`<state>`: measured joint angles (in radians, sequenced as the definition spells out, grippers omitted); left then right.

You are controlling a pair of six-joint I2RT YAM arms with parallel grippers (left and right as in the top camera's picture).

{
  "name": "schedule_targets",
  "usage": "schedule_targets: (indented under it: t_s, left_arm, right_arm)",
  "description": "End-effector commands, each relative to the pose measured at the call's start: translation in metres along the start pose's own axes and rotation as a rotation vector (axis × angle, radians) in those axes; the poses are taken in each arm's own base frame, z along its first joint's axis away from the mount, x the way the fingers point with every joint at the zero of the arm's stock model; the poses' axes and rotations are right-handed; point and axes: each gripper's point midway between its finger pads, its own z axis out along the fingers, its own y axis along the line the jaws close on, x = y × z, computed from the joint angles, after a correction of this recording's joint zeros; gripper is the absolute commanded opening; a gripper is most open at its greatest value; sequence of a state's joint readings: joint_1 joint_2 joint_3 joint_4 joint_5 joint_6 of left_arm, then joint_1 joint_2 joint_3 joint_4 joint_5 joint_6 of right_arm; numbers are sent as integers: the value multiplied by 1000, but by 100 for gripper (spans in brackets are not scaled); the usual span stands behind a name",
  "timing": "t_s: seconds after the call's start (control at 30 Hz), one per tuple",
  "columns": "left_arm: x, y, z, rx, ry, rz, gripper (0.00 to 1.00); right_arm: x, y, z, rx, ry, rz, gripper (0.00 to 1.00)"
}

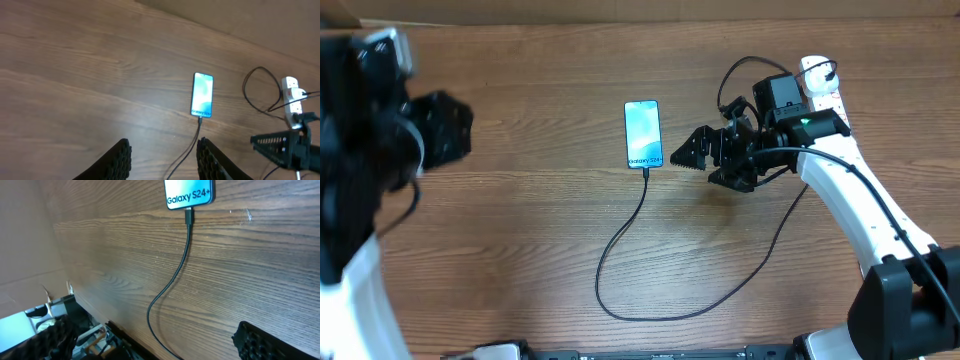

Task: Plug charger to phone and switch on socket
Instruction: 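Pull the left gripper away left and move right gripper to power strip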

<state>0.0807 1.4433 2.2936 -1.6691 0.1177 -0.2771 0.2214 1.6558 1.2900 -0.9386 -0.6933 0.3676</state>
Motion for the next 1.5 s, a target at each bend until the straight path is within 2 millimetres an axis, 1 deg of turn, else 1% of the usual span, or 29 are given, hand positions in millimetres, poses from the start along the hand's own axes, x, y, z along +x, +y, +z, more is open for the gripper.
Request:
schedule_targets:
  t_s: [0.0,0.07,0.17,0.23,0.3,0.33,0.37,0.4,0.47,0.57,0.67,0.73,0.8,0.87,0.93,0.97,1.03,1.07,1.17,1.23,1.33,1.4,1.47]
  left_arm:
    - [9,8,-30,-32,-67,11,39]
    - [17,9,-45,-25,-100,6,40]
    - [28,10,-62,-16,-137,8,40]
    - [35,11,-71,-12,-154,3,41]
    - [43,13,-75,-11,-157,3,45]
    - [46,14,-75,-12,-153,3,52]
    - [49,15,-74,-14,-146,2,82]
    - [51,16,-72,-17,-137,1,100]
    - [57,18,-62,-25,-99,-2,100]
    - [63,21,-49,-38,-47,-8,100]
    - [68,24,-35,-52,2,-35,100]
    - [70,25,-26,-56,35,-66,99]
    - [71,26,-19,-62,60,-91,99]
    - [71,26,-11,-72,85,-108,100]
    - [70,26,-4,-76,109,-113,100]
    - [70,24,0,-67,128,-115,100]
    - [70,17,8,-32,165,-121,100]
    - [71,10,15,9,200,-121,100]
    - [73,-2,21,81,243,-49,100]
    - [72,-2,25,81,252,-37,100]
    - [72,0,27,73,257,-38,100]
    - [72,0,27,73,258,-39,100]
    - [72,0,27,73,258,-39,100]
  right_arm:
    - [1,16,-20,-14,-63,-70,100]
    - [0,19,-28,-6,-92,-83,100]
    - [-8,15,-44,38,-166,-79,100]
    - [-15,14,-59,40,-214,-78,100]
    - [-25,13,-79,35,-277,-70,100]
    - [-30,11,-89,38,-309,-62,100]
    - [-37,7,-101,45,-347,-51,100]
    - [-45,0,-115,59,-392,-31,100]
    - [-65,-29,-151,114,-511,88,100]
    - [-83,-74,-192,200,-661,235,100]
    - [-91,-104,-229,218,-768,300,100]
    - [-91,-121,-245,233,-807,342,100]
    - [-95,-133,-259,240,-851,362,100]
    - [-104,-140,-268,241,-892,353,100]
    - [-113,-147,-272,255,-919,346,100]
    - [-118,-153,-275,279,-940,348,100]
    - [-127,-166,-279,322,-972,359,100]
    - [-132,-171,-278,331,-970,365,99]
    - [-138,-174,-278,356,-916,366,99]
    - [-143,-175,-284,395,-878,366,99]
    - [-148,-183,-294,482,-817,392,99]
    - [-149,-196,-298,558,-755,433,99]
    - [-149,-213,-296,621,-690,482,99]
